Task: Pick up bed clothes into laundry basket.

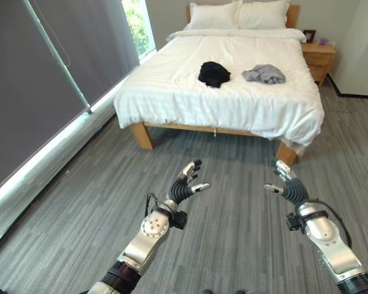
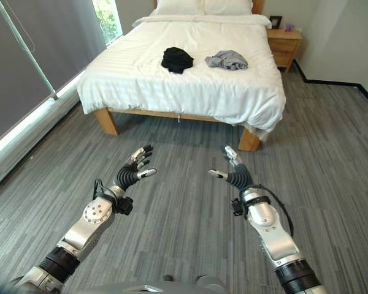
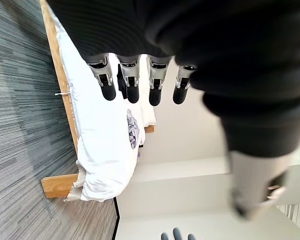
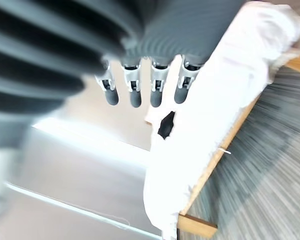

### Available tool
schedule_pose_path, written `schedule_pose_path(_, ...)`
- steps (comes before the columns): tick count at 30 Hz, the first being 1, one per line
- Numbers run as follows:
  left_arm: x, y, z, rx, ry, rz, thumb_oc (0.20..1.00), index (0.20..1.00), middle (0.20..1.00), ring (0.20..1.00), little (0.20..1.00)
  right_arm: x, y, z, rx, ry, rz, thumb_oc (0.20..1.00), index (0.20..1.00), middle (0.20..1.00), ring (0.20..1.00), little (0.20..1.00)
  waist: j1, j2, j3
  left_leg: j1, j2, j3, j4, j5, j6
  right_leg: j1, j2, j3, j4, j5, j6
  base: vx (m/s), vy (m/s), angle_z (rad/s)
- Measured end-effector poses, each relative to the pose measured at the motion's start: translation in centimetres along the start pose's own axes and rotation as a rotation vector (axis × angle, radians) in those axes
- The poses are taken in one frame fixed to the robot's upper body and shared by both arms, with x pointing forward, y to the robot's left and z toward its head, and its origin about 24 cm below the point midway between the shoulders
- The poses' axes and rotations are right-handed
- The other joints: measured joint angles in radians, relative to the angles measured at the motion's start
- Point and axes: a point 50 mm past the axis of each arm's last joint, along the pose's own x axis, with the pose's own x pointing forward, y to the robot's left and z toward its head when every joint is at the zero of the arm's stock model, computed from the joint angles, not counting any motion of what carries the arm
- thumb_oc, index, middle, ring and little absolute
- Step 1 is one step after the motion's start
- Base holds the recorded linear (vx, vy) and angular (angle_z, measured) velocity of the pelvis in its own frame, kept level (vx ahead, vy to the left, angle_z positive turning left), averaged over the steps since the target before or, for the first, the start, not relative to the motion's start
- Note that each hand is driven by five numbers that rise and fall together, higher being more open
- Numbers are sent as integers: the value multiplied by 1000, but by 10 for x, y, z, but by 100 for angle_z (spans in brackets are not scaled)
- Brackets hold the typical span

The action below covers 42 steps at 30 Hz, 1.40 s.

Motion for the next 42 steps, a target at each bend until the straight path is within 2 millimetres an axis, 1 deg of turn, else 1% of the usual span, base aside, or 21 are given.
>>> schedule_pose_path(9,-9,13,39,-11,-188,101,1000,1000,1000,1000,1000,-10,-5,-6,28,24,-60,1000,1000,1000,1000,1000,6,2,41,26,9,-12,-13,1,-2,63,17,12,-117,29,-3,76,-92,-2)
schedule_pose_path(11,-8,15,36,-5,-177,108,1000,1000,1000,1000,1000,-12,3,-11,127,36,-107,1000,1000,1000,1000,1000,15,-51,102,-26,-6,12,168,-33,-60,80,6,47,-110,17,-31,53,-174,-53)
schedule_pose_path(13,-1,13,41,-2,-200,87,1000,1000,1000,1000,1000,-15,3,-13,206,40,-146,1000,1000,1000,1000,1000,14,-100,169,-306,2,6,657,-24,-155,54,-15,70,-48,-5,-65,85,-180,-31)
schedule_pose_path(15,0,10,35,-14,-173,88,1000,1000,1000,1000,1000,-16,3,-14,231,49,-156,1000,1000,1000,1000,1000,29,-105,188,-420,13,-30,806,32,-138,62,-3,106,-48,-2,-95,301,-98,-59)
schedule_pose_path(17,1,9,31,-33,-163,101,1000,1000,1000,1000,1000,-15,2,-12,231,37,-167,1000,1000,1000,1000,1000,48,-125,213,-494,62,24,698,34,-137,67,-16,154,-70,-2,-97,490,55,-70)
schedule_pose_path(19,1,9,29,-38,-156,105,1000,1000,1000,1000,1000,-14,0,-11,222,32,-162,1000,1000,1000,1000,1000,48,-73,205,-472,137,90,416,31,-140,86,10,153,-101,-8,-85,571,60,-47)
schedule_pose_path(22,2,9,17,-59,-115,132,1000,1000,1000,1000,1000,-12,5,-11,180,44,-99,1000,1000,1000,1000,1000,64,3,181,-386,170,146,-30,17,-168,114,22,173,-95,-45,-69,471,34,-45)
schedule_pose_path(25,-5,5,9,-77,-83,139,1000,1000,1000,1000,1000,-15,16,-13,187,59,-62,1000,1000,1000,1000,1000,91,-34,144,-303,97,164,139,21,-116,242,-78,213,-141,-135,-42,662,57,-42)
schedule_pose_path(26,-12,2,4,-92,-64,140,1000,1000,1000,1000,1000,-21,22,-15,189,66,-50,1000,1000,1000,1000,1000,106,-22,88,-267,75,167,199,10,-60,264,-93,235,-97,-161,-12,490,17,-70)
schedule_pose_path(27,-13,-1,2,-104,-57,140,1000,1000,1000,1000,1000,-21,31,-15,185,73,-23,1000,1000,1000,1000,1000,88,-26,89,-209,37,172,177,-8,1,188,-113,209,144,-169,78,720,47,-29)
schedule_pose_path(28,-12,-7,6,-107,-68,117,1000,1000,1000,1000,1000,-25,39,-17,177,89,10,1000,1000,1000,1000,1000,75,-20,83,-156,30,162,128,27,8,6,-125,177,521,-135,197,505,54,43)
schedule_pose_path(29,-6,-19,15,-127,-111,69,1000,1000,1000,1000,1000,-30,45,-13,180,77,23,1000,1000,1000,1000,1000,41,-41,83,-113,-19,106,140,-48,20,-159,-113,219,855,-79,221,689,47,93)
schedule_pose_path(31,6,-40,20,-96,-123,-54,1000,1000,1000,1000,1000,-16,48,-5,158,34,30,1000,1000,1000,1000,1000,8,-24,110,-38,-39,25,208,-142,61,-330,-83,224,1133,-25,154,624,-138,108)
schedule_pose_path(32,6,-42,21,-97,-125,-71,1000,1000,1000,1000,1000,-10,42,3,143,-6,23,1000,1000,1000,1000,1000,-9,10,124,10,-30,-20,180,-156,40,-381,-82,163,1085,-66,98,651,-264,100)
schedule_pose_path(33,10,-41,28,-90,-155,-73,1000,1000,1000,1000,1000,0,29,23,102,-99,9,1000,1000,1000,1000,1000,-36,71,139,57,-1,-62,133,-157,28,-440,-96,41,884,-124,53,627,-270,114)
schedule_pose_path(34,15,-35,38,-74,-195,-68,1000,1000,1000,1000,1000,11,15,45,62,-203,-16,1000,1000,1000,1000,1000,-49,92,148,92,11,-83,92,-152,7,-453,-97,-41,555,-115,62,643,-301,106)
schedule_pose_path(36,14,-10,41,-38,-205,1,1000,1000,1000,1000,1000,25,-2,69,-8,-315,-62,1000,1000,1000,1000,1000,-56,11,160,195,-13,-86,54,-201,-35,-427,-97,-23,103,-59,70,674,-332,112)
schedule_pose_path(37,11,-6,40,-23,-203,5,1000,1000,1000,1000,1000,26,-8,75,-33,-343,-83,1000,1000,1000,1000,1000,-76,0,146,218,1,-85,50,-251,-2,-402,-93,-28,-34,-53,66,622,-325,117)
schedule_pose_path(39,6,-1,36,-12,-189,17,1000,1000,1000,1000,1000,33,-20,86,-89,-387,-147,1000,1000,1000,1000,1000,-60,-21,119,312,26,-91,7,-281,-25,-384,-77,-64,-77,-46,54,415,-251,63)
schedule_pose_path(40,6,-3,29,-36,-162,30,1000,1000,1000,1000,1000,37,-42,92,-152,-408,-267,1000,1000,1000,1000,1000,-29,-7,115,372,43,-34,56,-295,-67,-351,-69,-91,-11,152,-5,462,-284,36)
schedule_pose_path(42,3,-6,24,-60,-148,35,1000,1000,1000,1000,1000,39,-47,92,-196,-404,-309,1000,1000,1000,1000,1000,-47,-5,113,374,66,-36,150,-255,-123,-323,-56,-72,45,224,-61,480,-289,44)
